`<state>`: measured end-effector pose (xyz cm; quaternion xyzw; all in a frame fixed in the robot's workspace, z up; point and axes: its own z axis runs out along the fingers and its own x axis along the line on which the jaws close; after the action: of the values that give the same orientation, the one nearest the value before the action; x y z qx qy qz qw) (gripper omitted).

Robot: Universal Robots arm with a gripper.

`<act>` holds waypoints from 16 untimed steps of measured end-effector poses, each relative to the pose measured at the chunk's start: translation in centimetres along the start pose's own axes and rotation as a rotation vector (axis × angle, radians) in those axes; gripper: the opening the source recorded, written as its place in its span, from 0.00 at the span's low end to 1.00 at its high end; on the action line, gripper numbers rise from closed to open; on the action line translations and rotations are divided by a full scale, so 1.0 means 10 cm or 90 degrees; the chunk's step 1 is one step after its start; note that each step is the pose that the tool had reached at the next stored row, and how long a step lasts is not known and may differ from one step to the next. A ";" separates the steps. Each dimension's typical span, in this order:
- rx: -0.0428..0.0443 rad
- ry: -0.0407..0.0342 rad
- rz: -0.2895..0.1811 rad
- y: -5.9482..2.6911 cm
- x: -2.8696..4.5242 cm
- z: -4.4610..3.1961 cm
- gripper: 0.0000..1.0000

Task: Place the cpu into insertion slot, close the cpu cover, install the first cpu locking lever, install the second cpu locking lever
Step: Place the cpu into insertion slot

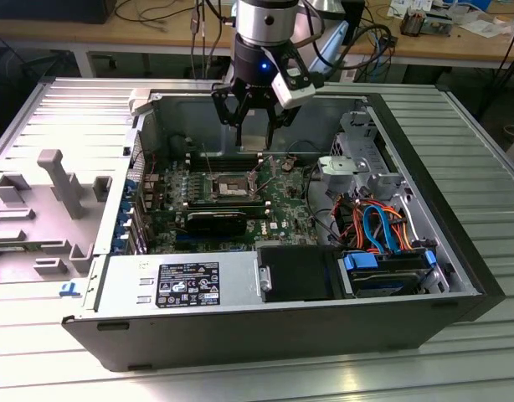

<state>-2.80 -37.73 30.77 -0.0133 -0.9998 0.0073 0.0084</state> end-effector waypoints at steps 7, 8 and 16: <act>0.0041 -0.0001 0.000 -0.013 -0.001 0.032 0.54; 0.0047 -0.0001 0.000 -0.015 -0.001 0.036 0.54; 0.0084 -0.0002 0.000 -0.024 -0.002 0.060 0.54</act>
<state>-2.80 -37.98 30.17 -0.0133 -0.9998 0.0139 0.0083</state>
